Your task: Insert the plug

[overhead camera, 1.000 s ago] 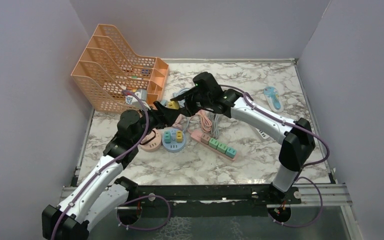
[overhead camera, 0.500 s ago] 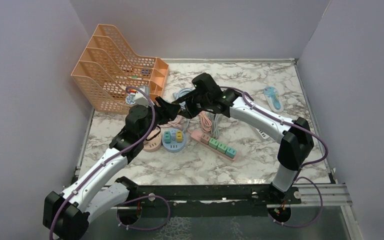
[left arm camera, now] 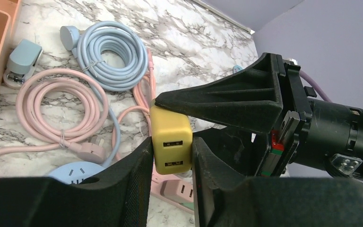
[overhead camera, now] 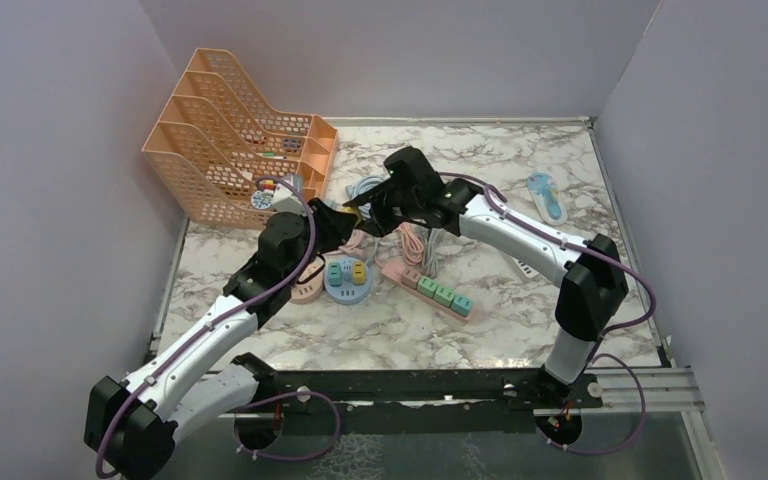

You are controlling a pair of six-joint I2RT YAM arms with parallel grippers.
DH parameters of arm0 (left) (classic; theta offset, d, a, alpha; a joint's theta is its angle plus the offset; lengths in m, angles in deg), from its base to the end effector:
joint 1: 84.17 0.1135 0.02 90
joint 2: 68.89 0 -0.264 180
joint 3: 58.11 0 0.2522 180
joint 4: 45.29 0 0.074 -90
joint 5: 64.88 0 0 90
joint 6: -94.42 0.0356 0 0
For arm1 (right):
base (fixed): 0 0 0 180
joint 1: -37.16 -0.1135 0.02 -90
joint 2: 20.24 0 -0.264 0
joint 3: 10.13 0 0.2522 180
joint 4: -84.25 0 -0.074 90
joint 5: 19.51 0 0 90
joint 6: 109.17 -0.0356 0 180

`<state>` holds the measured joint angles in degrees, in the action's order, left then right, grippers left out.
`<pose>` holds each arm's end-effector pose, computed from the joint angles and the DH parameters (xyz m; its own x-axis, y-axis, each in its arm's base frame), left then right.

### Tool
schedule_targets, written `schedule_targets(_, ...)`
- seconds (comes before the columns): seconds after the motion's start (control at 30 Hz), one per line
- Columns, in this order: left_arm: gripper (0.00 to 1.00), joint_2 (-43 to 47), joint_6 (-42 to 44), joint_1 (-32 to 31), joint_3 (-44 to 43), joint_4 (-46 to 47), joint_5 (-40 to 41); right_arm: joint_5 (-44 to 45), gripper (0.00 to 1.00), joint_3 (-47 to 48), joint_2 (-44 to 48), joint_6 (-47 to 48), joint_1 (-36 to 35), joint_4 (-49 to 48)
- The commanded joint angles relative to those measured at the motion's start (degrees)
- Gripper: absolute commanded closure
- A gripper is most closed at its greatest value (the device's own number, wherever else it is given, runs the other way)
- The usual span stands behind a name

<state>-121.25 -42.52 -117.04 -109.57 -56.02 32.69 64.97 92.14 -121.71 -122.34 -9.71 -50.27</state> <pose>0.1856 -0.1144 0.2966 -0.4295 -0.5848 -0.6882 0.1696 0.6962 -0.6975 0.2727 0.2961 0.2988 -0.6433 0.7309 0.2279 0.6442 0.3560 0.6769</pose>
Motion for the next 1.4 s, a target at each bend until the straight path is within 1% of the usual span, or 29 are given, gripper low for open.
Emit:
schedule_targets(0.0,0.77,0.59,0.08,-0.62,-1.48,-0.89,2.46,-0.72,0.68,-1.21,2.06,1.0,-0.15,-2.11)
schedule_targets(0.03,0.77,0.47,0.23,-0.58,-1.89,-1.77,2.78,-0.61,0.62,-1.35,2.22,1.63,-0.15,-2.06)
schedule_targets(0.1,0.79,0.23,0.75,-0.59,-3.25,-4.69,3.85,0.52,0.46,-1.57,2.65,3.67,-0.15,-1.54)
schedule_targets(0.17,0.79,-0.36,1.28,-0.54,-5.85,-9.35,4.68,2.94,0.34,-1.66,3.21,8.18,-0.04,-1.08)
schedule_targets(0.23,0.79,-0.67,1.47,-0.58,-8.71,-15.45,5.02,4.77,0.29,-2.33,4.12,12.64,0.78,-0.15)
schedule_targets(0.3,0.79,-1.01,1.32,-0.56,-11.88,-22.81,4.97,6.32,0.26,-4.54,5.86,16.72,2.08,0.06)
schedule_targets(0.4,0.79,-1.34,0.36,-0.54,-16.07,-33.82,4.75,9.5,0.25,-10.77,10.64,22.73,3.83,-2.08)
schedule_targets(0.5,0.79,-1.78,-1.31,-0.53,-18.61,-43.38,5.12,14.53,0.25,-17.94,17.3,29.36,4.15,-5.21)
schedule_targets(0.57,0.79,-2.01,-2.37,-0.49,-19.49,-48.56,6.14,17.58,0.26,-22.13,21.43,33.75,4.17,-6.79)
schedule_targets(0.67,0.79,-2.16,-3.41,-0.47,-19.27,-53.06,8.22,22.93,0.28,-27.19,26.7,39.84,4.18,-7.65)
schedule_targets(0.77,0.79,-3.35,-4.39,-0.37,-18.4,-55.15,9.17,27.73,0.3,-29.61,30.36,43.26,4.16,-6.25)
schedule_targets(0.87,0.79,-5.8,-4.81,-0.2,-17.26,-55.84,9.39,30.23,0.31,-30.61,32.81,45.11,4.16,-4.97)
schedule_targets(1.07,0.79,-11.77,-3.42,1.37,-19.46,-55.57,10.52,31.1,0.32,-31.26,34.32,45.34,4.18,-4.01)
schedule_targets(1.2,0.81,-14.95,-2.08,3.1,-20.04,-53.77,10.62,31.58,0.33,-30.58,34.3,45.62,4.16,-2.56)
schedule_targets(1.37,0.82,-16.99,-0.97,6.92,-19.66,-51.52,9.93,34.25,0.34,-30.28,35.29,47.05,4.16,-1.37)
